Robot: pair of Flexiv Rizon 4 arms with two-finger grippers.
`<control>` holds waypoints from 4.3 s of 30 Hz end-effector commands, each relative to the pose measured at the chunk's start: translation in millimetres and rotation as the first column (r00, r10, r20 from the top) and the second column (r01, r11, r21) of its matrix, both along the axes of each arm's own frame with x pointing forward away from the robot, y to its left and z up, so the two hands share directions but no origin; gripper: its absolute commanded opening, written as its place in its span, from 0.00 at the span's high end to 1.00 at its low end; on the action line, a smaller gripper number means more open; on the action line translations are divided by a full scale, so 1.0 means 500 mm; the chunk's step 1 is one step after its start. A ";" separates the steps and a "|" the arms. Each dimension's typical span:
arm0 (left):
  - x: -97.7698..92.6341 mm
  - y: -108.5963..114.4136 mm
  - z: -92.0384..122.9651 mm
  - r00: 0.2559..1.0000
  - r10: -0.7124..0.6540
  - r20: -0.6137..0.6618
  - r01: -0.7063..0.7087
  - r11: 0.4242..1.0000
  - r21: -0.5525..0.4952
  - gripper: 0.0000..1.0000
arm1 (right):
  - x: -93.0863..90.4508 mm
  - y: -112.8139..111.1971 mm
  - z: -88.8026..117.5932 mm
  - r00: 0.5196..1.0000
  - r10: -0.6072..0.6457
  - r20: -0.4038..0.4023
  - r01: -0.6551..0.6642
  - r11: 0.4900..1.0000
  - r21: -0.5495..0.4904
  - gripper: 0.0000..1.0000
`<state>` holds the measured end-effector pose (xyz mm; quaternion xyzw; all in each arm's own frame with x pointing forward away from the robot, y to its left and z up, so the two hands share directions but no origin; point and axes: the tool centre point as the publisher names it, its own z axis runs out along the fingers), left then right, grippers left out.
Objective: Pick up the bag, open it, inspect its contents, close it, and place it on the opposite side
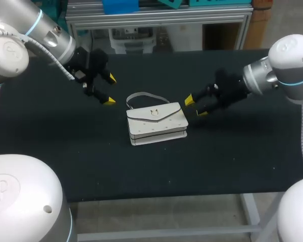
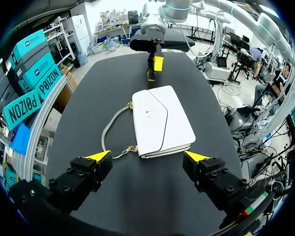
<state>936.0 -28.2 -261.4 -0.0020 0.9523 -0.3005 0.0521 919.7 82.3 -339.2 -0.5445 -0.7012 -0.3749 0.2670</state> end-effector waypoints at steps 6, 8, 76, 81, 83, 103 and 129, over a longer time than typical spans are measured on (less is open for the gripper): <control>0.000 0.000 -0.002 1.000 0.000 0.001 0.000 1.000 -0.003 0.00 | 0.002 -0.031 0.039 0.995 0.089 0.054 -0.081 0.988 -0.133 0.00; 0.000 0.000 -0.002 1.000 0.000 0.001 0.000 1.000 -0.003 0.00 | 0.002 -0.038 0.043 0.991 0.107 0.077 -0.094 0.982 -0.162 0.00; -0.045 -0.118 -0.068 0.884 -0.360 0.299 0.383 0.924 -0.019 0.00 | -0.065 0.042 -0.027 0.058 0.923 0.381 -0.084 0.385 -0.919 0.00; -0.032 -0.126 -0.075 0.885 -0.366 0.286 0.392 0.919 -0.035 0.00 | -0.059 0.055 -0.034 0.013 0.930 0.367 -0.048 0.367 -0.929 0.00; -0.028 -0.129 -0.078 0.889 -0.367 0.274 0.391 0.920 -0.037 0.00 | -0.059 0.065 -0.033 -0.012 0.939 0.345 -0.034 0.344 -0.938 0.00; -0.017 -0.153 -0.100 0.883 -0.422 0.204 0.438 0.898 -0.040 0.00 | -0.015 0.082 -0.078 -0.071 0.965 0.253 0.004 0.253 -0.967 0.47; -0.038 -0.167 -0.110 0.827 -0.420 0.373 0.469 0.882 -0.047 0.00 | -0.045 0.106 -0.092 0.037 0.968 0.247 0.080 0.243 -0.967 1.00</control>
